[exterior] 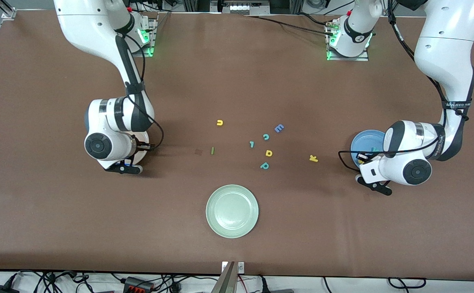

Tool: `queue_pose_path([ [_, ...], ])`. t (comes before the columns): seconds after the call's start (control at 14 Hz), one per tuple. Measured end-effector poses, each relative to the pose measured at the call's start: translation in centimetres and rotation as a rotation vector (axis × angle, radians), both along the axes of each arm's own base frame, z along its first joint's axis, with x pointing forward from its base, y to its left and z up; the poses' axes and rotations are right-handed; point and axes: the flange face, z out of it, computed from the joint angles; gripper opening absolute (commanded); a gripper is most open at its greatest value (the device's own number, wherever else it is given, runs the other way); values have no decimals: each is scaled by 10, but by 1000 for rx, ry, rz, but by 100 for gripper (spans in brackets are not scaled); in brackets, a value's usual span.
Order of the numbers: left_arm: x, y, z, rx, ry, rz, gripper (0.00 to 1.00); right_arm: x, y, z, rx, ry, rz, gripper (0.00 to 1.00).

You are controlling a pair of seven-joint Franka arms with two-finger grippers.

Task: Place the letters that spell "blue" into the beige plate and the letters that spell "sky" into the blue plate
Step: 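Place the e on the beige plate while the left gripper places the s, then grasp the green l with the right gripper while the left gripper grasps the k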

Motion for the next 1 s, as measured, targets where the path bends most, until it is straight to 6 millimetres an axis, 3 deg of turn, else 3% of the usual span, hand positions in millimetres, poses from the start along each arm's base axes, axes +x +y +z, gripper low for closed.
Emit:
queue_pose_path([
  [0.14,4,-2,4,-2,-13,-2,81,1,57,19,58,-45,52,100],
  [0.21,7,-3,9,-3,-24,-2,82,-3,86,20,78,-58,84,94],
  [0.36,12,-4,15,-5,-39,-2,81,-16,137,7,89,-94,152,78],
  [0.43,12,-4,16,-5,-41,-3,81,-22,155,-2,87,-109,173,75],
  [0.72,13,-4,16,-6,-42,-3,81,-36,197,-35,67,-164,115,69],
  [1.0,13,-4,16,-6,-41,-3,81,-39,222,-45,51,-187,54,63],
])
